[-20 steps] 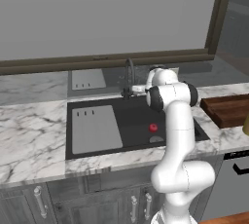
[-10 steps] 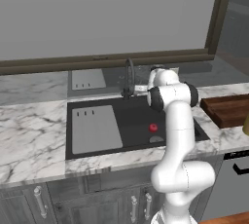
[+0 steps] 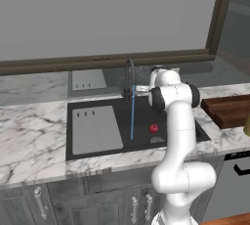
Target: Pick up all produce items and place them in the sink. Turn on the sink faucet to wash them. Then turn the sink off and put them in the tray.
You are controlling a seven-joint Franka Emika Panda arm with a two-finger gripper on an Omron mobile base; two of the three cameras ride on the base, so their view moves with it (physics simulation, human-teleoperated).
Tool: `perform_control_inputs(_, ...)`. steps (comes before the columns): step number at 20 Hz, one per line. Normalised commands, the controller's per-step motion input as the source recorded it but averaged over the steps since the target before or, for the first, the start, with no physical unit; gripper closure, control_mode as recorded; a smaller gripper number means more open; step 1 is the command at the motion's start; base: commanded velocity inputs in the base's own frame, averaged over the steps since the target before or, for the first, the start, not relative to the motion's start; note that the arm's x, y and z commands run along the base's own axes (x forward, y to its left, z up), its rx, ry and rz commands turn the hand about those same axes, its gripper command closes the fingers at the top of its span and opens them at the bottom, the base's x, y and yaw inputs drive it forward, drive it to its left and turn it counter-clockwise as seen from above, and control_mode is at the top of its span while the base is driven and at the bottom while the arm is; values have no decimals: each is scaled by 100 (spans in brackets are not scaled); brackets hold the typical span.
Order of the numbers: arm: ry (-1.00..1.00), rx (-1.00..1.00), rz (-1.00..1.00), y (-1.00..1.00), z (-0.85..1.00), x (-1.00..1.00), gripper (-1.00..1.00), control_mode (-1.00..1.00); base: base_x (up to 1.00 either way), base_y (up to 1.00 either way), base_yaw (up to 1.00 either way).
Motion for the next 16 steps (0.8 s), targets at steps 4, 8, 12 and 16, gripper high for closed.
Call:
perform_control_inputs(4, -17, 0, 14, 1, 0, 5, 100, -100, 0, 0, 0)
perform_control_inputs(8, -33, -1, 26, 9, 0, 8, 100, -100, 0, 0, 0)
perform_control_inputs(12, -23, 0, 16, 0, 0, 0, 100, -100, 0, 0, 0)
perform_control_inputs(16, -23, 0, 18, 1, 4, 0, 100, -100, 0, 0, 0)
